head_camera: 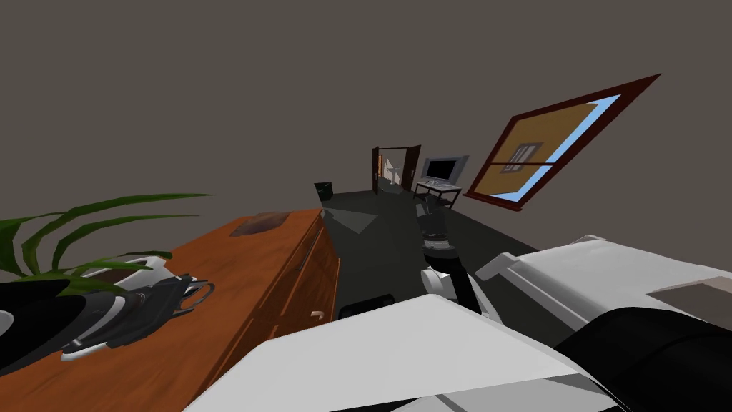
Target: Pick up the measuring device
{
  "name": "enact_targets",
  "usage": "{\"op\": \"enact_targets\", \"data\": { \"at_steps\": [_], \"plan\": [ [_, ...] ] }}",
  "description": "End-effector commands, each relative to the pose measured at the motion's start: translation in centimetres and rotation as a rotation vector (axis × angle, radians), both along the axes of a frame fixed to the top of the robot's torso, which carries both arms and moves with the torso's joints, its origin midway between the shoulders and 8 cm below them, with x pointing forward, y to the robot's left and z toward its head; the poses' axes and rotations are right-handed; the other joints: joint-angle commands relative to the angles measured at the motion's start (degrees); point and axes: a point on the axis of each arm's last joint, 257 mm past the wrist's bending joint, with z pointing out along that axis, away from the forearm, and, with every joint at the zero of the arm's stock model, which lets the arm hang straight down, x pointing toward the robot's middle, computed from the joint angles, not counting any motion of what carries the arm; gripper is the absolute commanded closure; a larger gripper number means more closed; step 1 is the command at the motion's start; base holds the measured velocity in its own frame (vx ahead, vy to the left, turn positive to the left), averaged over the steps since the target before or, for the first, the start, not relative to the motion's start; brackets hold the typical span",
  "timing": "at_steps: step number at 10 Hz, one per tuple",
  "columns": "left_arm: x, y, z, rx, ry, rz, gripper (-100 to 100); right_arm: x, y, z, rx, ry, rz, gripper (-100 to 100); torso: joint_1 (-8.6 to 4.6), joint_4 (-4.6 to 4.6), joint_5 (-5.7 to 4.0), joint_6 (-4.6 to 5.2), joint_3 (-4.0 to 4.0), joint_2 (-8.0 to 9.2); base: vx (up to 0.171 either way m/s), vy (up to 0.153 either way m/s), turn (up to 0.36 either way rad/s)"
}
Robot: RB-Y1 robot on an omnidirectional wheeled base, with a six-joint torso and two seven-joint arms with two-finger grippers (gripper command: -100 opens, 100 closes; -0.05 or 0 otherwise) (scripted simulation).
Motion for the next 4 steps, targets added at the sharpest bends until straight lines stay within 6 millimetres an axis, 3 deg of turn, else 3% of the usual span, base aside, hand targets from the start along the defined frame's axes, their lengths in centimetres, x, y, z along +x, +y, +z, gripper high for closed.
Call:
{"op": "enact_targets", "data": {
  "at_steps": [1,3,4],
  "plan": [
    [-0.06,-1.12,0.41,-0.002,0.001,-0.021,100,0.00,0.00,0.00,0.000,0.000,0.000,0,0.00,0.00,0.00,0.00,0.00,0.00,0.059,0.026,0.146],
    [-0.06,-1.10,0.43,-0.002,-0.001,-0.022,100,0.00,0.00,0.00,0.000,0.000,0.000,0,-0.01,-0.01,-0.01,0.01,0.01,0.03,0.030,0.013,0.056],
    [-0.10,-1.14,0.47,-0.002,0.000,-0.023,0,0.00,0.00,0.00,0.000,0.000,0.000,0,-0.03,-0.01,0.00,0.05,0.03,0.08,0.000,0.000,0.000]
  ]
}}
